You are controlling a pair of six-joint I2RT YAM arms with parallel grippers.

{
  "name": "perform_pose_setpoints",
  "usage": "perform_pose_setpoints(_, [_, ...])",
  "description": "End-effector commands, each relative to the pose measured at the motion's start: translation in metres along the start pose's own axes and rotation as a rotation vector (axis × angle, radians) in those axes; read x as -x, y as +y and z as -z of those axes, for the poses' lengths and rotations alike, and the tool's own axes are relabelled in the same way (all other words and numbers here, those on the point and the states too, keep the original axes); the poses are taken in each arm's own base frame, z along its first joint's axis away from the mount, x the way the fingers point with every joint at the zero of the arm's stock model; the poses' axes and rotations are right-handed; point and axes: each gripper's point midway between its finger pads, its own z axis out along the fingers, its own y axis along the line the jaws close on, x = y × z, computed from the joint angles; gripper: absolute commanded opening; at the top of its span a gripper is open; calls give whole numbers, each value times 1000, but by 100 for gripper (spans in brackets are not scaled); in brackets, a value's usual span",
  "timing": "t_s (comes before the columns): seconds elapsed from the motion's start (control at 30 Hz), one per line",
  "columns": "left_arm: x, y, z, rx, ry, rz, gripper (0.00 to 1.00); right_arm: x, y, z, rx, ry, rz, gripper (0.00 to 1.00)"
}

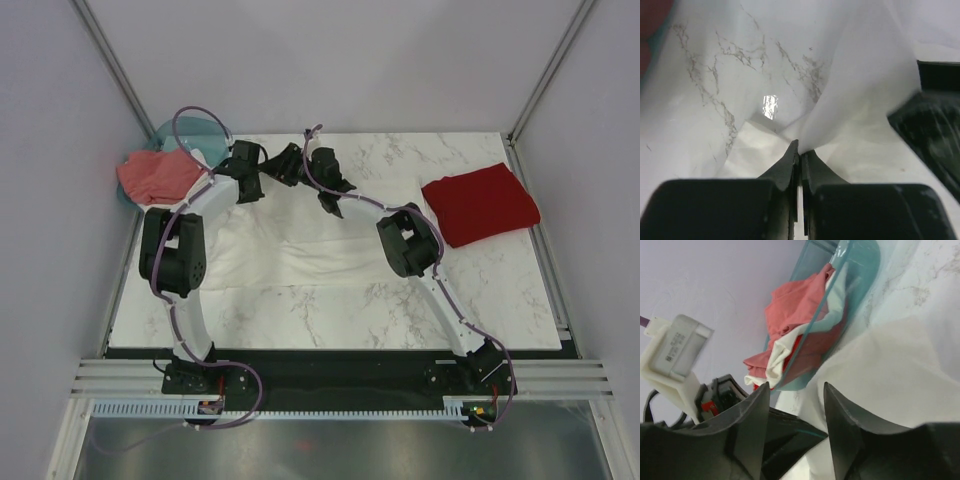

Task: Fold and stack the t-shirts
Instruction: Fold the tshirt

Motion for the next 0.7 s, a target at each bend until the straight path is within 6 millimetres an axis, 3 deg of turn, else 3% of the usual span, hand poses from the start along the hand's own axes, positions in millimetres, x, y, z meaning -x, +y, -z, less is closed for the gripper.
perform_pose_setpoints(0.0, [19, 4, -2, -12, -33, 76, 2, 14, 26, 6, 40, -12, 37, 59])
perform_pose_setpoints(0.03, [19, 6, -2, -13, -32, 85, 2, 17, 24, 9, 16, -14, 46, 61])
perform_pose_setpoints(0.07, [19, 8, -3, -12, -31, 89, 2, 13, 10, 15, -32, -4, 72, 62])
perform_pose_setpoints(0.1, [19, 8, -3, -13, -31, 90, 2, 24, 21, 21, -48, -21, 89, 63])
perform_pose_setpoints(0.13, [18, 9, -4, -12, -27, 89, 2, 25, 15, 27, -85, -22, 95, 63])
perform_pose_setpoints(0.17, [18, 8, -5, -15, -25, 88, 2, 18, -2, 37, -130, -7, 93, 63])
perform_pose_setpoints(0.2, [18, 8, -7, -15, -23, 87, 2, 26, 12, 44, -123, -17, 121, 66])
perform_pose_setpoints(0.27, [19, 8, -9, -18, -19, 90, 2, 19, -4, 60, -180, 27, 119, 68])
perform_pose_setpoints(0.3, [20, 8, -10, -22, -19, 90, 2, 24, 3, 67, -178, 31, 148, 70])
perform_pose_setpoints(0.33, [20, 10, -11, -23, -16, 94, 2, 21, -4, 75, -217, 55, 148, 70])
perform_pose_setpoints(0.37, [21, 9, -11, -26, -18, 98, 2, 15, -15, 84, -264, 76, 149, 70])
perform_pose_setpoints(0.5, [20, 10, -14, -33, -10, 100, 2, -5, -20, 115, -390, 172, 227, 67])
perform_pose_setpoints(0.67, [18, 10, -16, -27, 3, 107, 2, -57, -52, 165, -549, 323, 189, 63])
